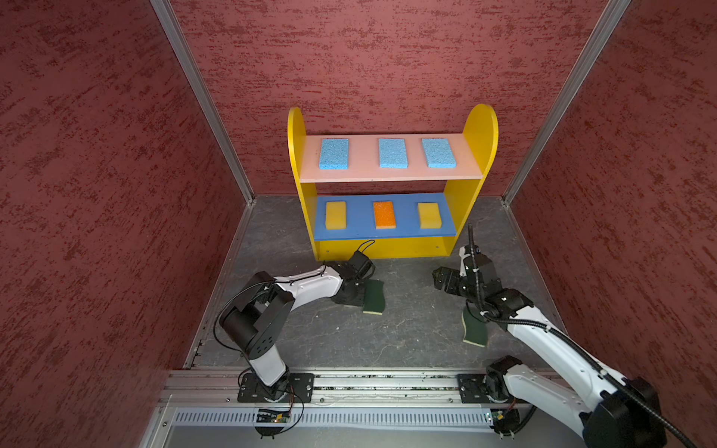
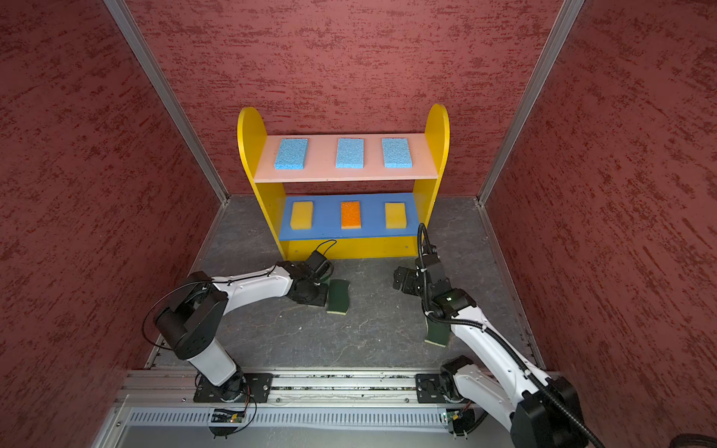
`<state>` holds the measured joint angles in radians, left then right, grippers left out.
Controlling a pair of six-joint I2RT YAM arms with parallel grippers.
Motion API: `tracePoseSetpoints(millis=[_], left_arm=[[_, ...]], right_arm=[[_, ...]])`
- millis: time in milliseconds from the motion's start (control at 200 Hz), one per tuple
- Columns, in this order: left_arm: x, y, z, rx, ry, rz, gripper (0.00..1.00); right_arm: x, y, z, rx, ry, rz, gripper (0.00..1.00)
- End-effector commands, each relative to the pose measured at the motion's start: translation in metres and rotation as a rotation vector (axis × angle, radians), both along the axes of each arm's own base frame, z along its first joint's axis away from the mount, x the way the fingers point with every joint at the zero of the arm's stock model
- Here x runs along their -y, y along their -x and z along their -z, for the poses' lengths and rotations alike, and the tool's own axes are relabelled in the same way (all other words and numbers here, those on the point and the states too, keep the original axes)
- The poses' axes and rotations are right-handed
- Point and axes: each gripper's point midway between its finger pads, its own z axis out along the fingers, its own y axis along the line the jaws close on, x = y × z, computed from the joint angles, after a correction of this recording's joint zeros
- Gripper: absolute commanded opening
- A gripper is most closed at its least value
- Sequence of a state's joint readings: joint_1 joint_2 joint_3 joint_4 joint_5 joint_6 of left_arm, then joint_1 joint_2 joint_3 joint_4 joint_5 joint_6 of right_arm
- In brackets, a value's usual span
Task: Arrange cleaning sponges on a shelf
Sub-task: Pick up the cleaning sponge from the center of the table.
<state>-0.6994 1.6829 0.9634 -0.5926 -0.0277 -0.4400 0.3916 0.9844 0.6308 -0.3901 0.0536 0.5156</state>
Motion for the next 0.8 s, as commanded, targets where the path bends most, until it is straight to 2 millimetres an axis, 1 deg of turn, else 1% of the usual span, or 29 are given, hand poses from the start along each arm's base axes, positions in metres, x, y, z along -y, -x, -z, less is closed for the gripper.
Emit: tracePoseSetpoints(millis=[0,170,260,421,566,797], left_arm=[[-0.001,-0.009,-0.009,0.045,0.024,-0.024,0.5],[-0.02,-0.019,-0.021,0.107,0.04,-0.081,0.51],[-0.025,-0.027,-0.031,0.165,0.06,-0.093,0.51],[-0.037,-0.042,-0.037,0.255,0.073,-0.121,0.52],[-0.057,-0.059,-0.042,0.31,0.054,-0.191,0.53],[-0.062,-0.081,-0.053,0.354,0.056,-0.177,0.52]], right_arm=[[0.005,0.001,0.001,0.003,0.01,0.011,0.99],[0.006,0.003,0.001,0.005,0.011,0.011,0.99],[0.006,0.003,0.002,0.005,0.006,0.013,0.99],[0.002,0.002,0.0,0.006,-0.011,0.006,0.99],[0.002,0.003,0.0,0.007,-0.015,0.005,0.99],[0.001,0.003,0.002,0.011,-0.024,0.0,0.99]])
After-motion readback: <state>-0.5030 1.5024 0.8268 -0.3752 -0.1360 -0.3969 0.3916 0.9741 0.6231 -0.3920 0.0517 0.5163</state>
